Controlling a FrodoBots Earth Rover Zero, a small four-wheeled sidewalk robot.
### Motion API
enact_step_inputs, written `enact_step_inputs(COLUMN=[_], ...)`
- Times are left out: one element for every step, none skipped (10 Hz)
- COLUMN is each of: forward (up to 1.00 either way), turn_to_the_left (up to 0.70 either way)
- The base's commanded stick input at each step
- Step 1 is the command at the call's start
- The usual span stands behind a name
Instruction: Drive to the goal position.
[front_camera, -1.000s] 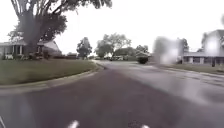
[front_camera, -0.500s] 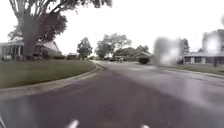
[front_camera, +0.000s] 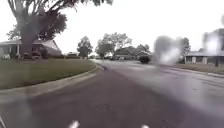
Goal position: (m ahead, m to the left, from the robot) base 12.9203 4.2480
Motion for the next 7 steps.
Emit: enact_step_inputs(forward=[0.7,0.7,0.7,0.65,0.51,0.5,0.5], turn_to_the_left=[-0.35,-0.35,-0.35,-0.25,-0.02,0.0,0.0])
